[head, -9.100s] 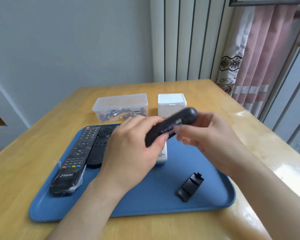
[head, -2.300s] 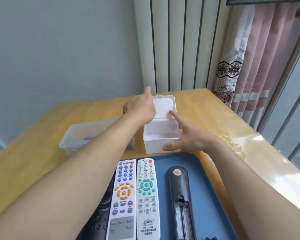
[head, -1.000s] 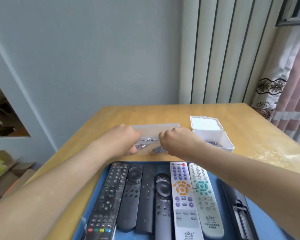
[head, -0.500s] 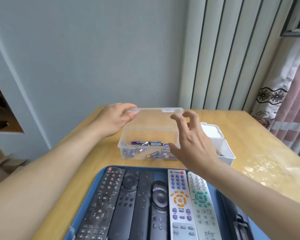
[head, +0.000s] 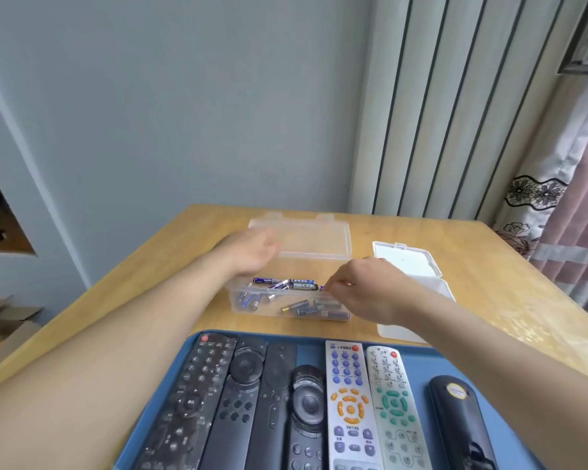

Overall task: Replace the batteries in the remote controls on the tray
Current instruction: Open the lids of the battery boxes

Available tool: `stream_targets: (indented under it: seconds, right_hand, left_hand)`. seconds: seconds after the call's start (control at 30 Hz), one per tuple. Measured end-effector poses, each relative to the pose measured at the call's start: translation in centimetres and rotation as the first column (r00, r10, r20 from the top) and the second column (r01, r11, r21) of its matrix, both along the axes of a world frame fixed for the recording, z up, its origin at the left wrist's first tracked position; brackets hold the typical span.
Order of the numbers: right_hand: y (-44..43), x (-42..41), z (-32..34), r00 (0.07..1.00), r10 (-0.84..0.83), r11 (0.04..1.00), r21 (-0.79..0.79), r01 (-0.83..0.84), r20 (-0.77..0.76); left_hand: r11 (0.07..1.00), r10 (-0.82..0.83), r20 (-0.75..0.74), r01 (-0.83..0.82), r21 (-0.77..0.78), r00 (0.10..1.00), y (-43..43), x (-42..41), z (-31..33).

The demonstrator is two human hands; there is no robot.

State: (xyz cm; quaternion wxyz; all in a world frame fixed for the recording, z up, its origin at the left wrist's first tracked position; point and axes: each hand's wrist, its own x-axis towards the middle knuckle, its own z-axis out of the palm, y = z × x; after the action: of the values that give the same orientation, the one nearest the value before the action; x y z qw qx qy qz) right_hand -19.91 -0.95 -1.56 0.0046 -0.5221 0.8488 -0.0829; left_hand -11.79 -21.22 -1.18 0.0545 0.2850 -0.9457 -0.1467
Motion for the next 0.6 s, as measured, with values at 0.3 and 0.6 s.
stream_targets:
  seconds: [0.3, 0.6]
  right_hand:
    - [-0.3, -1.5, 1.7, 0.987, -0.100, 0.964, -0.234, 0.126, 0.122]
    - [-4.6, -2.1, 1.9, 0.999, 0.036, 0.951, 0.309, -0.022, -0.041]
  left_hand:
    - [0.936, -0.258, -0.273, 0.170, -0.307, 0.927, 0.9, 1.2, -0.7]
    - [0.951, -0.306, 0.091, 0.309, -0.019, 0.948, 3.6, -1.7, -0.7]
